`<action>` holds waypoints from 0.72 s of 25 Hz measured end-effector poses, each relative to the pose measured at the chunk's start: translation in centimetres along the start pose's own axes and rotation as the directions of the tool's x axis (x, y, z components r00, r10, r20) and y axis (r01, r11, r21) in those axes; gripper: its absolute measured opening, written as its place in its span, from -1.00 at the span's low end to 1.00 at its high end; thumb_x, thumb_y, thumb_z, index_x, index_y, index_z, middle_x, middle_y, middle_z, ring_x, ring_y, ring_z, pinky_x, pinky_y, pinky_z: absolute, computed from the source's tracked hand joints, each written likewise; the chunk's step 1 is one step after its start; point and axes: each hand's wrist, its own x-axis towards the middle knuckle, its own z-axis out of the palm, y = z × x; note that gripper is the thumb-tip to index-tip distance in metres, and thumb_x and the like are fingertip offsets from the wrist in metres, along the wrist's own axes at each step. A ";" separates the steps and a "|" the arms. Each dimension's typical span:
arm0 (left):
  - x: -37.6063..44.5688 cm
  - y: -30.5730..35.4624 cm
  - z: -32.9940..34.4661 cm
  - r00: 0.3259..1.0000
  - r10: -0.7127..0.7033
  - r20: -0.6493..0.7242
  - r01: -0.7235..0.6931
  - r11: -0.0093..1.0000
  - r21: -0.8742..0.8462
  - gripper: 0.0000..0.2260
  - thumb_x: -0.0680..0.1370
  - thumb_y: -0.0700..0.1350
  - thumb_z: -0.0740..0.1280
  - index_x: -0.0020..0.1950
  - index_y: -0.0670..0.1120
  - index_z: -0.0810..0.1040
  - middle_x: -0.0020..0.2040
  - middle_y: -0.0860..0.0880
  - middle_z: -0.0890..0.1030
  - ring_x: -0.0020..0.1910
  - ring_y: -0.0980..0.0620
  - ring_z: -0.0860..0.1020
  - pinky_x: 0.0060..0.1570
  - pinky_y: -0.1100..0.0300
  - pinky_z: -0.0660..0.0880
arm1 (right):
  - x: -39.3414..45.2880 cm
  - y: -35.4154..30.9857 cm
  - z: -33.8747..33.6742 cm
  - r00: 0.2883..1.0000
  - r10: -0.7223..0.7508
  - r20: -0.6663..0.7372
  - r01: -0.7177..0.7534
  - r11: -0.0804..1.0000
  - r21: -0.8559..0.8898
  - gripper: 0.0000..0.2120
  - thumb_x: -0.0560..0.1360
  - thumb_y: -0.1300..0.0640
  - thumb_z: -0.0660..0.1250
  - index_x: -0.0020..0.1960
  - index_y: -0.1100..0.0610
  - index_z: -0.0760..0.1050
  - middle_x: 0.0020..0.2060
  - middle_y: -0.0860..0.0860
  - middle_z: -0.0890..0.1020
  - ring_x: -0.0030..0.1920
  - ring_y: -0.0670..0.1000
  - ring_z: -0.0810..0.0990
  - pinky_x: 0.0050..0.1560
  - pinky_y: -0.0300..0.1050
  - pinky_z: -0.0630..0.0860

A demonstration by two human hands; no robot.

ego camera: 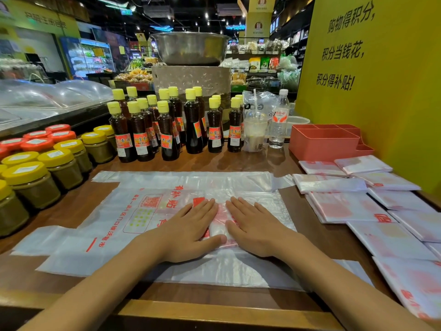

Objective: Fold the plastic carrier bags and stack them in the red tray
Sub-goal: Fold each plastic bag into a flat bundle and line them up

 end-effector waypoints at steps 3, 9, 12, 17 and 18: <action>-0.1 0.1 -0.2 1.000 -0.016 0.019 0.017 0.999 -0.037 -0.26 0.56 0.44 -0.16 0.60 0.10 -0.33 0.57 0.17 -0.34 0.53 0.25 -0.34 0.54 0.14 -0.30 | 0.0 0.1 -0.2 1.000 0.010 0.024 -0.009 1.000 -0.009 -0.40 0.68 -0.18 -0.17 0.64 -0.02 -0.22 0.62 -0.09 -0.22 0.59 -0.11 -0.28 0.59 0.05 -0.27; -0.2 0.4 -0.2 0.999 -0.029 0.021 0.030 0.997 -0.070 -0.32 0.58 0.36 -0.18 0.60 0.09 -0.30 0.58 0.17 -0.32 0.54 0.24 -0.32 0.52 0.19 -0.32 | 0.1 0.1 -0.3 0.999 0.004 0.040 -0.003 1.000 -0.014 -0.41 0.68 -0.18 -0.19 0.64 -0.03 -0.24 0.61 -0.10 -0.25 0.59 -0.11 -0.30 0.58 0.06 -0.30; 0.0 0.0 -0.1 1.000 -0.022 0.018 0.023 0.998 -0.054 -0.34 0.62 0.34 -0.13 0.60 0.10 -0.30 0.59 0.16 -0.32 0.54 0.24 -0.32 0.50 0.20 -0.33 | 0.0 0.1 -0.4 1.000 -0.002 0.031 0.002 1.000 -0.006 -0.41 0.68 -0.19 -0.19 0.64 -0.04 -0.24 0.61 -0.10 -0.25 0.59 -0.10 -0.30 0.58 0.06 -0.30; -0.5 -0.3 -0.2 1.000 0.012 -0.020 -0.013 0.997 -0.081 -0.27 0.58 0.40 -0.05 0.61 0.14 -0.29 0.58 0.22 -0.32 0.52 0.30 -0.33 0.54 0.17 -0.28 | 0.1 0.2 -0.2 1.000 -0.010 0.002 0.010 0.999 0.046 -0.41 0.68 -0.17 -0.12 0.65 -0.05 -0.17 0.63 -0.12 -0.17 0.60 -0.12 -0.24 0.59 0.03 -0.27; -0.8 -0.4 -0.4 1.000 0.016 -0.023 -0.018 0.995 -0.101 -0.24 0.55 0.44 -0.01 0.61 0.17 -0.27 0.57 0.25 -0.31 0.52 0.32 -0.32 0.54 0.19 -0.27 | 0.2 0.4 -0.3 1.000 -0.011 -0.022 0.013 0.996 0.083 -0.42 0.68 -0.16 -0.09 0.65 -0.06 -0.10 0.63 -0.12 -0.10 0.60 -0.13 -0.17 0.59 0.01 -0.23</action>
